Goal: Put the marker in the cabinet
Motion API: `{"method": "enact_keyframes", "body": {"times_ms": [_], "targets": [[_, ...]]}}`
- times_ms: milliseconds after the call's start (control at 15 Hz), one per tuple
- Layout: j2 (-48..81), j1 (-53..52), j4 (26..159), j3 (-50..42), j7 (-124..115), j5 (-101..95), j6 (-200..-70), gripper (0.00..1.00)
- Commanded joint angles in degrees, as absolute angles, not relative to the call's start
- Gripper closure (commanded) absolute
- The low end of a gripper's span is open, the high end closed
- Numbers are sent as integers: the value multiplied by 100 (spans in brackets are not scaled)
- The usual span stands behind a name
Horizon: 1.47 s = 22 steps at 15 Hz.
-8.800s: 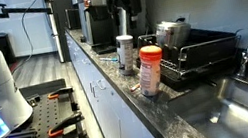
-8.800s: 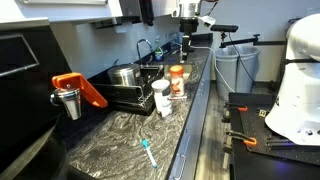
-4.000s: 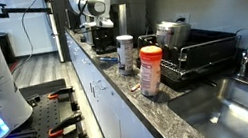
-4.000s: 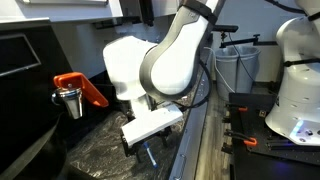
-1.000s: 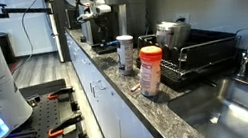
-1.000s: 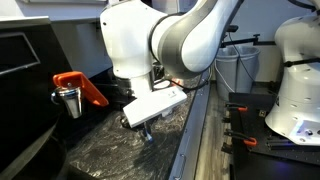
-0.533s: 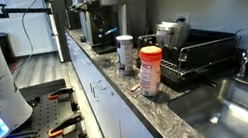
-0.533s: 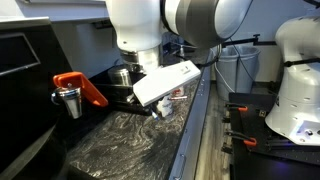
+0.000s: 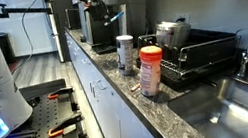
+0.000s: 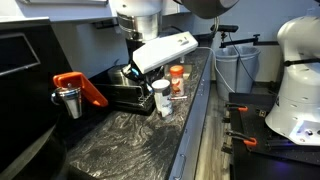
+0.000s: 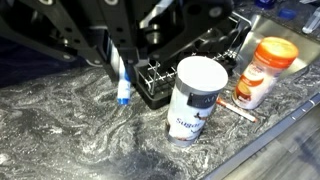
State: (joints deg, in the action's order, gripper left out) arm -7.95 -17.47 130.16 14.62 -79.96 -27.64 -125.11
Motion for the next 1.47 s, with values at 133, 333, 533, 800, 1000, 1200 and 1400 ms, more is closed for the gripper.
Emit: {"method": "enact_keyframes", "body": {"times_ms": [133, 333, 533, 800, 1000, 1200, 1400], "targets": [[-849, -1439, 12569, 1615, -7555, -3203, -12416, 97], [-864, -1392, 12370, 1645, -7414, -3410, -12397, 97], [-915, -1377, 12228, 1695, -7423, -3591, -12395, 97], [-942, -1385, 12045, 1752, -7443, -3892, -12403, 97], [-970, -1389, 11903, 1742, -7323, -3981, -12476, 97], [-918, -1387, 11931, 1752, -7403, -3903, -12504, 88], [-892, -1390, 11939, 1750, -7405, -3904, -12503, 88]]}}
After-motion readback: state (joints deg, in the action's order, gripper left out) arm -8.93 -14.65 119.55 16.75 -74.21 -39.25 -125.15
